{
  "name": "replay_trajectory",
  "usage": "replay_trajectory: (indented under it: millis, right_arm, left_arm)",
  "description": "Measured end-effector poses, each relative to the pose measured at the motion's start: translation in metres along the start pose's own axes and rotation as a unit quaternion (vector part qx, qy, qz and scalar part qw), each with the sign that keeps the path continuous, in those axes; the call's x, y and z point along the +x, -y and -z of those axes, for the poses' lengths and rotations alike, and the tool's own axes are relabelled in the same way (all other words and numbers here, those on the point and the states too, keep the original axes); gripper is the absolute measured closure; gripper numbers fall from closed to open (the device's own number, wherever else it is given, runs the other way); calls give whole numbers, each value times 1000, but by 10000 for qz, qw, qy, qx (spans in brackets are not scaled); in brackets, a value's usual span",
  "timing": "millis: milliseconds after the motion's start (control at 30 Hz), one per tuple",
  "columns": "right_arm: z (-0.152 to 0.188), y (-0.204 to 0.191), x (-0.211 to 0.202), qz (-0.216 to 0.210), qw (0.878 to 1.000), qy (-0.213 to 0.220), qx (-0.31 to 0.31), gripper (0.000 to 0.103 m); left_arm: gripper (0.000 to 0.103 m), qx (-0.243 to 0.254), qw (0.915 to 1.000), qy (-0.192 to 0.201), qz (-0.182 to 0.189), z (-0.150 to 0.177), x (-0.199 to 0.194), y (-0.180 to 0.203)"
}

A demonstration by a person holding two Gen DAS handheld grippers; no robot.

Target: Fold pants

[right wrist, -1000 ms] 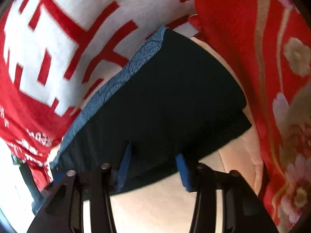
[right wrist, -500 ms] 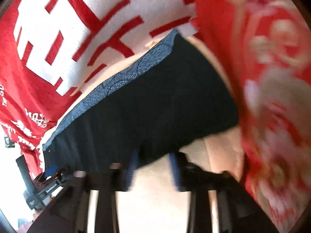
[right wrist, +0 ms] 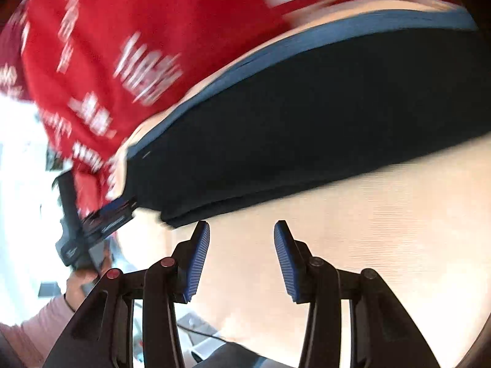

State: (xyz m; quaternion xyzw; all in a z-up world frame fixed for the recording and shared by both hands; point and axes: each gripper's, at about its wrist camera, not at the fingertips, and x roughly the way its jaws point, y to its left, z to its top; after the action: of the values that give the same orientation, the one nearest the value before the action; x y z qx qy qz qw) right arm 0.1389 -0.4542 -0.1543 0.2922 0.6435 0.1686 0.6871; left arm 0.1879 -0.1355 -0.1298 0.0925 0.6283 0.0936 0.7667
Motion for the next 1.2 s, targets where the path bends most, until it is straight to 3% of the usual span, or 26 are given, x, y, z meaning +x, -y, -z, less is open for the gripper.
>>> replay_trajectory:
  millis: [200, 300, 400, 467, 700, 867, 933, 967, 1000, 1033, 1100, 1200]
  right_arm:
    - [-29, -129, 89, 105, 9921, -185, -1237, 55]
    - [-61, -197, 134, 460, 9742, -228, -2195, 55]
    - [-84, -247, 185, 728, 9501, -599, -2972, 55]
    - [-95, -274, 218, 1034, 9301, -736, -3447, 55]
    - [-114, -342, 310, 1191, 9091, -898, -3889, 55]
    - [-118, -363, 361, 1842, 8698, -973, -4472, 55]
    - [-126, -363, 370, 1736, 8785, -1125, -4307, 59]
    - [-131, -362, 373, 1566, 8887, -1283, -4113, 85]
    - [-135, -360, 375, 1251, 9014, -1547, -3846, 90]
    - [-134, -362, 375, 1271, 9017, -1560, -3827, 91]
    - [-129, -368, 375, 1370, 8898, -1642, -4032, 92]
    - [-129, -375, 375, 1194, 8918, -1778, -3985, 92]
  left_arm:
    - [23, -556, 9984, 95, 17, -6, 37, -104]
    - [23, -707, 9972, 228, 10, -4, 57, -134]
    - [23, -923, 9955, 171, 95, -4, 82, -155]
    - [23, -1072, 9938, 159, 231, -2, 93, -166]
    - [23, -1581, 9846, 234, 703, 8, 102, -175]
    - [23, -1796, 9795, 271, 871, 14, 105, -180]
    - [23, -1883, 9772, 257, 943, 15, 106, -183]
    - [23, -1899, 9768, 259, 957, 15, 106, -183]
    - [23, -1904, 9765, 266, 971, 16, 106, -184]
    - [23, -1901, 9765, 272, 982, 17, 105, -185]
    - [23, -1904, 9766, 251, 966, 19, 103, -187]
    - [23, -1932, 9764, 301, 913, 22, 97, -191]
